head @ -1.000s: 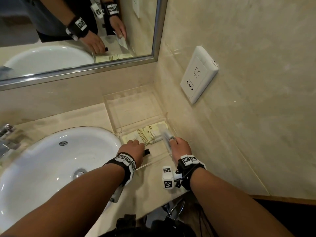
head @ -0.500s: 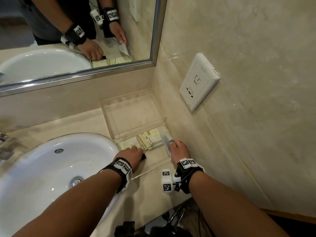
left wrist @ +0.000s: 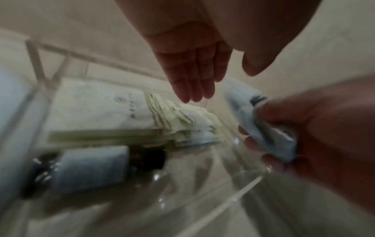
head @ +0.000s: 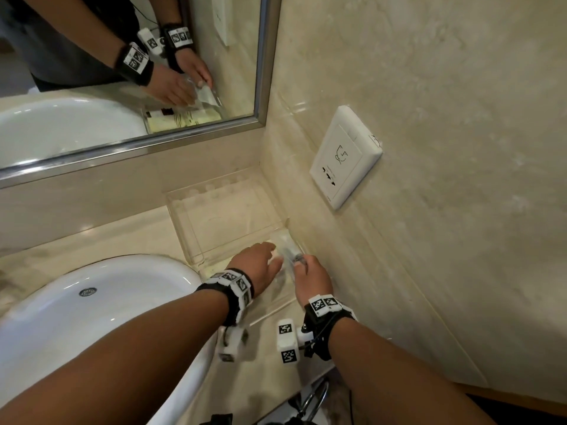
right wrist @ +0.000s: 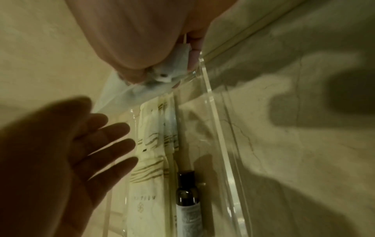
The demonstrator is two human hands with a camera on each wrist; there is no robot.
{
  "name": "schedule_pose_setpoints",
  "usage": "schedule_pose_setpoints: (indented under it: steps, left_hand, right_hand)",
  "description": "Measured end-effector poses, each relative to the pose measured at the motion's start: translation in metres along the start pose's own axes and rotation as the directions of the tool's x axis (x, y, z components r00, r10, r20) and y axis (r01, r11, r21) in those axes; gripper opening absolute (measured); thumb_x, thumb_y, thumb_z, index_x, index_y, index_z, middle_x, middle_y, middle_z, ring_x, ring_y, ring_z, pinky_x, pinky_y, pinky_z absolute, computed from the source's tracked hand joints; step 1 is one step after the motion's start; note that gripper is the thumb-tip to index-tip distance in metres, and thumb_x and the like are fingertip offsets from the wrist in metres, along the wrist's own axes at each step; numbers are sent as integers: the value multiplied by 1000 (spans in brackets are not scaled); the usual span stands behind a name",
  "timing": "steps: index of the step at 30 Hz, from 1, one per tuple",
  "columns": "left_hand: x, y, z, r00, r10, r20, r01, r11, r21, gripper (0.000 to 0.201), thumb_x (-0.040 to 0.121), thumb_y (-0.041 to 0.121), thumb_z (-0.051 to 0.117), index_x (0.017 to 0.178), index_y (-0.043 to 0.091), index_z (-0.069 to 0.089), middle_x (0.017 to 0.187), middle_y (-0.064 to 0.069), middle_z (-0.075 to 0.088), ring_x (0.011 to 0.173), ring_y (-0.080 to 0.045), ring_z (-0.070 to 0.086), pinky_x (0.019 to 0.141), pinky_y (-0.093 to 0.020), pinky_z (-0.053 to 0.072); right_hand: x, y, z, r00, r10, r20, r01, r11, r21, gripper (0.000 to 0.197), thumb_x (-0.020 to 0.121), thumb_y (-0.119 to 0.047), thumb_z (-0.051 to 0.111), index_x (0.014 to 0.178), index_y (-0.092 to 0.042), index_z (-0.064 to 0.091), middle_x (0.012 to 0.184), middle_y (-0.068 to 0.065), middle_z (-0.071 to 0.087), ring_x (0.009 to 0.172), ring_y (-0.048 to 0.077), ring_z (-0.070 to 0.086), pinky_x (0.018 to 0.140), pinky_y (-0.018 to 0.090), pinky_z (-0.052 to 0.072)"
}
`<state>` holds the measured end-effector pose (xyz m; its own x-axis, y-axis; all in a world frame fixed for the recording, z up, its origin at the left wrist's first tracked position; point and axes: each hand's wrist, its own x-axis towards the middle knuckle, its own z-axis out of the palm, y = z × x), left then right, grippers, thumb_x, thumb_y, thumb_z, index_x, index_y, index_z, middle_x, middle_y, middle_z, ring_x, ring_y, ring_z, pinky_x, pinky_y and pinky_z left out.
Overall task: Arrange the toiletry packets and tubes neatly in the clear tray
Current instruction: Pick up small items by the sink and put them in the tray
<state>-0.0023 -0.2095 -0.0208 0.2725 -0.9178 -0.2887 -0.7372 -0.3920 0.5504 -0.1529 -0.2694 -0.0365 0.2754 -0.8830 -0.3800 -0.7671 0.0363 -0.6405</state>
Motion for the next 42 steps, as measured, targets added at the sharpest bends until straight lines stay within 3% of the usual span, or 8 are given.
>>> schedule_pose_setpoints:
  steps: [6,11,15,17,22,33,38,42]
  left_hand:
    - [15,13,1,986,-163,37,167,948,-270,68,96,59,40,141,9,34,79,3,68,75,-18,63,67,-33,46]
    - [32,-1,2,961,-275,-13,248,885,-394,44,95,45,50,131,20,48,91,-2,70,82,-22,69,81,-39,55]
    - [40,-2,1,974,-226,5,206,877,-433,21,95,27,54,111,16,63,84,0,72,69,-15,71,76,-38,59]
    - [43,-2,-1,971,-240,-5,216,882,-419,25,95,24,53,117,17,64,87,0,73,75,-16,71,80,-36,58]
    - [48,3,1,994,-102,-26,98,987,-126,41,99,24,44,140,18,49,137,-7,55,123,-27,54,103,-36,43]
    - [49,-2,18,1000,27,7,-27,998,56,42,88,17,57,130,19,57,153,-1,30,137,-26,31,109,-35,36]
    - [45,-1,19,967,100,236,-160,955,251,51,91,30,55,141,22,49,158,-2,23,145,-29,16,117,-38,28]
    - [47,2,21,932,55,358,-181,927,327,60,92,35,54,147,21,36,161,-5,17,148,-34,9,118,-43,27]
  right_hand:
    - [-1,-3,-5,999,-51,-9,51,999,-4,22,102,-31,48,118,-28,63,107,-3,72,96,22,66,83,32,51]
    - [0,-2,-12,998,-62,24,65,987,-150,14,99,-28,49,105,-26,62,88,-2,70,80,26,64,75,37,54]
    - [-5,3,-15,999,-38,25,42,983,-176,13,98,-30,50,104,-29,61,85,-5,68,79,24,62,72,35,52]
    - [-7,4,-14,999,-41,31,46,983,-180,16,98,-30,49,107,-30,62,90,-5,70,81,24,63,75,35,53]
    - [-2,2,-11,1000,-12,-27,7,982,-189,26,103,-27,45,121,-28,64,112,-2,72,102,24,66,86,31,50]
    - [23,-19,1,997,80,-16,-81,940,-332,29,106,-33,41,127,-26,59,119,2,71,111,25,66,91,33,52]
    - [4,-10,16,994,-94,-54,72,946,-316,49,98,-32,50,146,-20,47,148,2,49,133,22,47,110,40,42]
    - [-12,1,23,948,-305,-92,247,885,-395,44,85,-31,52,125,-21,67,134,0,60,119,24,55,99,45,47]
